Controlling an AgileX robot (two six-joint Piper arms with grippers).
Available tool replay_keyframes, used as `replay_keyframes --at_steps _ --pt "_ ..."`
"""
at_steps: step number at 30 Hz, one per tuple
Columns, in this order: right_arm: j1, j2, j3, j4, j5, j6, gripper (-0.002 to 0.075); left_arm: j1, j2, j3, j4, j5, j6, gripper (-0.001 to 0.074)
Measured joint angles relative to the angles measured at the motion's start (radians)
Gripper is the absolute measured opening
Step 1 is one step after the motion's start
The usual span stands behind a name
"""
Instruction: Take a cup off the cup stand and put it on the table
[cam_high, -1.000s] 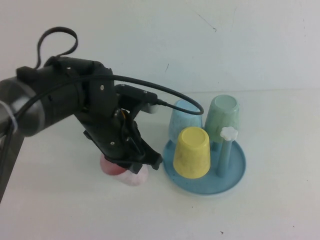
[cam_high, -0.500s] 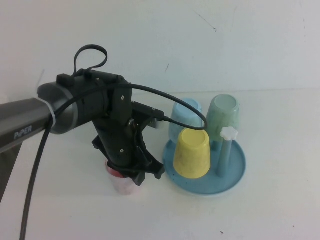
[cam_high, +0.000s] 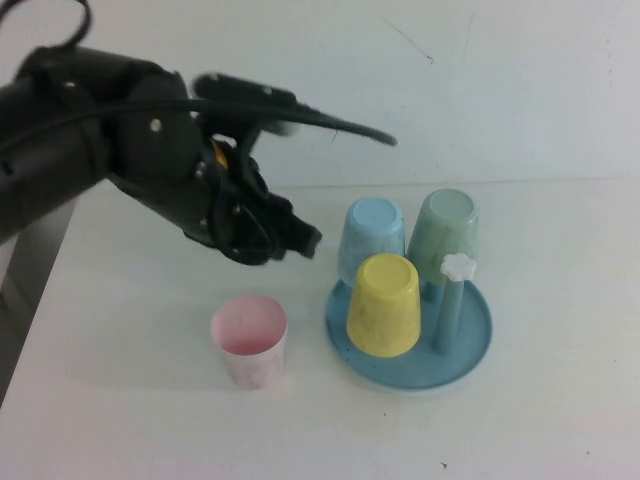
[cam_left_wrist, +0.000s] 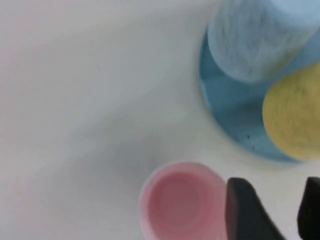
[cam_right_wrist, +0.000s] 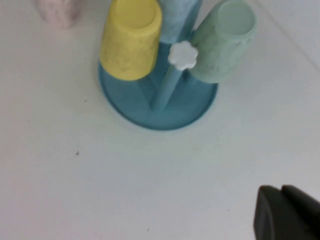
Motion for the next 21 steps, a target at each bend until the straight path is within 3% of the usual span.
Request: replay_keyframes --at_steps 4,7,13,21 --pt "0.000 -0.107 0.105 0.000 -0.149 -0.005 0.0004 0.000 -0.128 0.000 0.113 -0.063 -0.090 0.0086" --pt "0.000 -0.207 0.210 0.000 -0.251 -0.007 0.0004 0.000 -0.225 0.000 0.194 -0.084 -0.153 0.0025" --pt "0.000 -0.391 0.408 0.000 -0.377 -0.009 0.0004 0.000 -0.442 0.045 0.263 -0.117 -0.241 0.0004" --pt "0.000 -0.551 0.610 0.002 -0.479 0.037 0.0004 0.000 -0.787 0.341 0.271 -0.276 -0.275 0.0000"
